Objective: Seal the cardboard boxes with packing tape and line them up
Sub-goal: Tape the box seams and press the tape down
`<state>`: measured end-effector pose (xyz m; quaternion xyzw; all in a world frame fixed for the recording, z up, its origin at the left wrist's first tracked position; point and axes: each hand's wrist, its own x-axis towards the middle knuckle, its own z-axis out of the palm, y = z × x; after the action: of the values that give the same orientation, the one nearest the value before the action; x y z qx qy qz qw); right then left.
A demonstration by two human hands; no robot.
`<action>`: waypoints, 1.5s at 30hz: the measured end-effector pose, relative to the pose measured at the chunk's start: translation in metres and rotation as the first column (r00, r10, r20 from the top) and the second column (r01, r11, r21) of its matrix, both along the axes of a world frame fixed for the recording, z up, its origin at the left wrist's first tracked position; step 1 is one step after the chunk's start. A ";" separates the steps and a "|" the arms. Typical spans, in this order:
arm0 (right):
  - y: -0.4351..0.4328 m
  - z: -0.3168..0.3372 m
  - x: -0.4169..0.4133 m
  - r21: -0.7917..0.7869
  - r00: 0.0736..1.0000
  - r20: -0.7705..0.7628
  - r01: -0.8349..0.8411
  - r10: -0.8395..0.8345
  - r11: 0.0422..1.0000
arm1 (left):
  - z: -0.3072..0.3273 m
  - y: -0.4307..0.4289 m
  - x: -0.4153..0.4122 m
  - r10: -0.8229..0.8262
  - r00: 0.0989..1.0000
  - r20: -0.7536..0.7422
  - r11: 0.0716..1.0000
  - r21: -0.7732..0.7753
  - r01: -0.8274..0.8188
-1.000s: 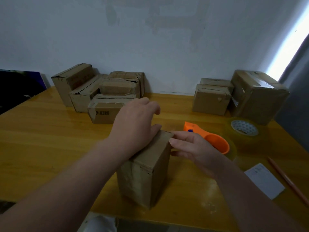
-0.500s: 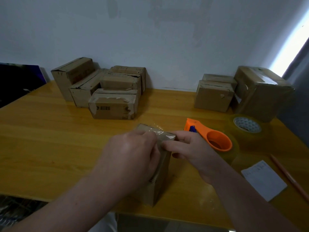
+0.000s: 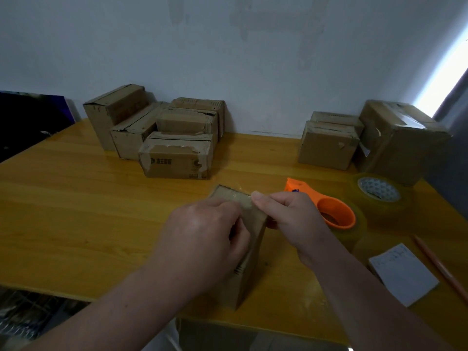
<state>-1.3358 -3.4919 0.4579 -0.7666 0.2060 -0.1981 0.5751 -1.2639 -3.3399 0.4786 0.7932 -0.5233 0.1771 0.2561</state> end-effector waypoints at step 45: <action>0.014 0.029 0.030 -0.549 0.976 0.078 0.211 -0.201 0.809 | 0.015 0.008 0.021 0.169 0.976 -0.136 0.860 0.504 -0.079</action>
<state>-1.3057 -3.4783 0.4865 -0.8715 0.2169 -0.3166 0.3052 -1.2428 -3.3318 0.4935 0.8768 -0.4744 -0.0172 0.0771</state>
